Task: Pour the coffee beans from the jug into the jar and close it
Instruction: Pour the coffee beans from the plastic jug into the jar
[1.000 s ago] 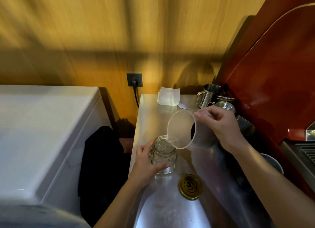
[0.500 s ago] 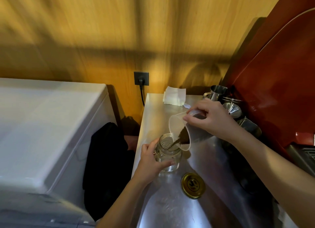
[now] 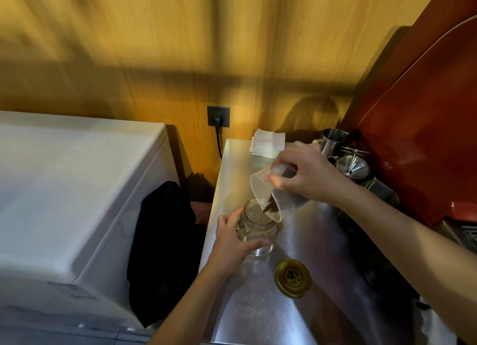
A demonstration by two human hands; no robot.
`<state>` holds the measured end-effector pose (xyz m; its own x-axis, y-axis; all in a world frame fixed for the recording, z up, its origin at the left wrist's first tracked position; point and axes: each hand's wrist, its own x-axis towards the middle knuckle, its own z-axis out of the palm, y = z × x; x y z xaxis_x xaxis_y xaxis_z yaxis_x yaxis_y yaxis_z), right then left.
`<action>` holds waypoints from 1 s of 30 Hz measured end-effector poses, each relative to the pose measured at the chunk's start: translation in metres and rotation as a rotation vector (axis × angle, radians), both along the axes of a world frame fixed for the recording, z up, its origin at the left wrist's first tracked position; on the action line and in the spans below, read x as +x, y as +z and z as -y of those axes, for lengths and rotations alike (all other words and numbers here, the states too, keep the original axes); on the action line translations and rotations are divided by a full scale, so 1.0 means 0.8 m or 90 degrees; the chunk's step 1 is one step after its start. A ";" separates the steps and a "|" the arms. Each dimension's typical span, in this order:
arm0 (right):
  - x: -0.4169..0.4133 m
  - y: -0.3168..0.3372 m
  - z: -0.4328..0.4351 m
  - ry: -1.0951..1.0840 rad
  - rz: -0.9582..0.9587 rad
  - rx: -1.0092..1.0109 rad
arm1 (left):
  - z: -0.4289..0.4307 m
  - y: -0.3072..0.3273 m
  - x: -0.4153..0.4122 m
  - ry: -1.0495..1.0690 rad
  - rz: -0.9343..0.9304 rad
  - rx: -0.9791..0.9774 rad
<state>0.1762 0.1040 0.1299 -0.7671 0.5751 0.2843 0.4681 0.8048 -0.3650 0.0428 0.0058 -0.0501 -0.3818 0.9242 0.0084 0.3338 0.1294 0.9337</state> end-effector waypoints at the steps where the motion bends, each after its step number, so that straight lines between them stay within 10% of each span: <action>1: -0.002 0.000 0.000 0.004 0.006 -0.003 | 0.000 0.000 0.000 0.000 0.001 0.003; 30: -0.012 -0.015 -0.003 0.106 0.001 0.175 | 0.000 0.001 0.005 0.006 0.009 -0.006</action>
